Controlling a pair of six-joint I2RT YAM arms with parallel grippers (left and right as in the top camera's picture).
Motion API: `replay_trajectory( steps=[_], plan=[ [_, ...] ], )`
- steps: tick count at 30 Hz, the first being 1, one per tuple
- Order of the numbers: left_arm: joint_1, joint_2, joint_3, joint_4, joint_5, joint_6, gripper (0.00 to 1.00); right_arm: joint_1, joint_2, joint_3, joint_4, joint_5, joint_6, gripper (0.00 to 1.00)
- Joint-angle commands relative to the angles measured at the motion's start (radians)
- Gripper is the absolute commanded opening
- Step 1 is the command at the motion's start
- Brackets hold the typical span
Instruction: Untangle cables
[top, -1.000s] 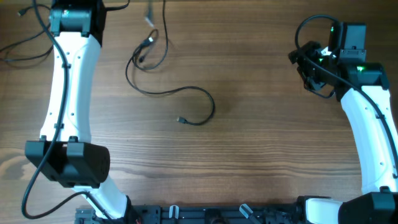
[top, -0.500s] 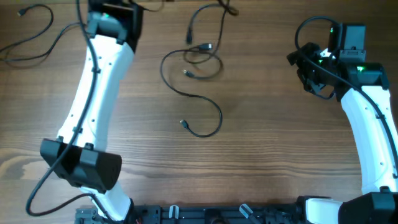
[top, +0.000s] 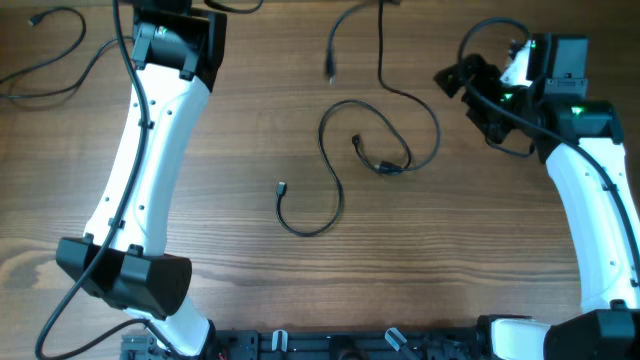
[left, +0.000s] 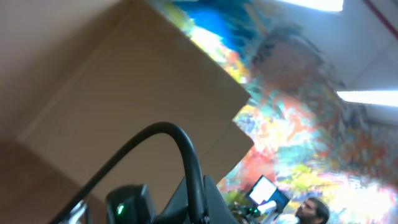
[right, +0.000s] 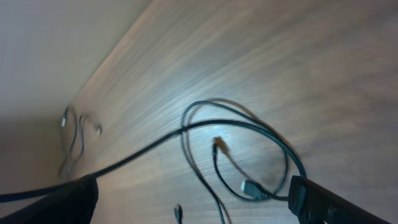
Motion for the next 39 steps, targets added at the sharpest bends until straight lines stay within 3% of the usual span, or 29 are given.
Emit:
replay_trajectory(
  steps=[1, 8, 11, 14, 23, 24, 25, 27, 28, 30, 33, 39],
  plan=[
    [-0.001, -0.016, 0.011, 0.123, -0.063, -0.142, 0.04, 0.029, -0.010, -0.003, 0.035, -0.078, -0.161, 1.00],
    [-0.006, -0.017, 0.011, 0.122, -0.086, -0.195, 0.04, 0.127, -0.003, -0.003, 0.206, -0.130, -0.468, 1.00],
    [-0.007, -0.017, 0.011, 0.104, -0.086, -0.196, 0.04, 0.147, -0.003, -0.003, 0.236, -0.240, -0.563, 1.00],
    [-0.016, -0.017, 0.011, 0.105, -0.094, -0.196, 0.04, 0.170, -0.003, -0.003, 0.313, -0.306, -0.575, 1.00],
    [-0.041, -0.017, 0.011, 0.105, -0.097, -0.252, 0.04, 0.242, 0.002, -0.003, 0.446, -0.256, -0.556, 0.99],
    [-0.040, -0.017, 0.011, 0.105, -0.096, -0.252, 0.04, 0.242, 0.002, -0.003, 0.455, -0.247, -0.538, 0.82],
    [-0.041, -0.017, 0.011, 0.105, -0.096, -0.251, 0.04, 0.242, 0.002, -0.003, 0.459, -0.245, -0.531, 0.58],
    [-0.040, -0.017, 0.011, 0.105, -0.096, -0.251, 0.04, 0.242, 0.002, -0.003, 0.459, -0.245, -0.526, 0.40],
    [-0.040, -0.017, 0.011, 0.104, -0.096, -0.239, 0.04, 0.242, 0.002, -0.003, 0.457, -0.245, -0.501, 0.22],
    [-0.032, -0.017, 0.011, 0.095, -0.095, -0.196, 0.04, 0.242, 0.002, -0.003, 0.457, -0.245, -0.457, 0.04],
    [-0.011, -0.017, 0.011, -0.032, -0.097, -0.078, 0.07, 0.242, 0.002, -0.003, 0.458, -0.245, -0.394, 0.04],
    [0.049, -0.016, 0.011, -0.613, -0.221, 0.312, 0.24, 0.242, -0.013, -0.003, 0.487, -0.245, -0.248, 0.04]
  ],
)
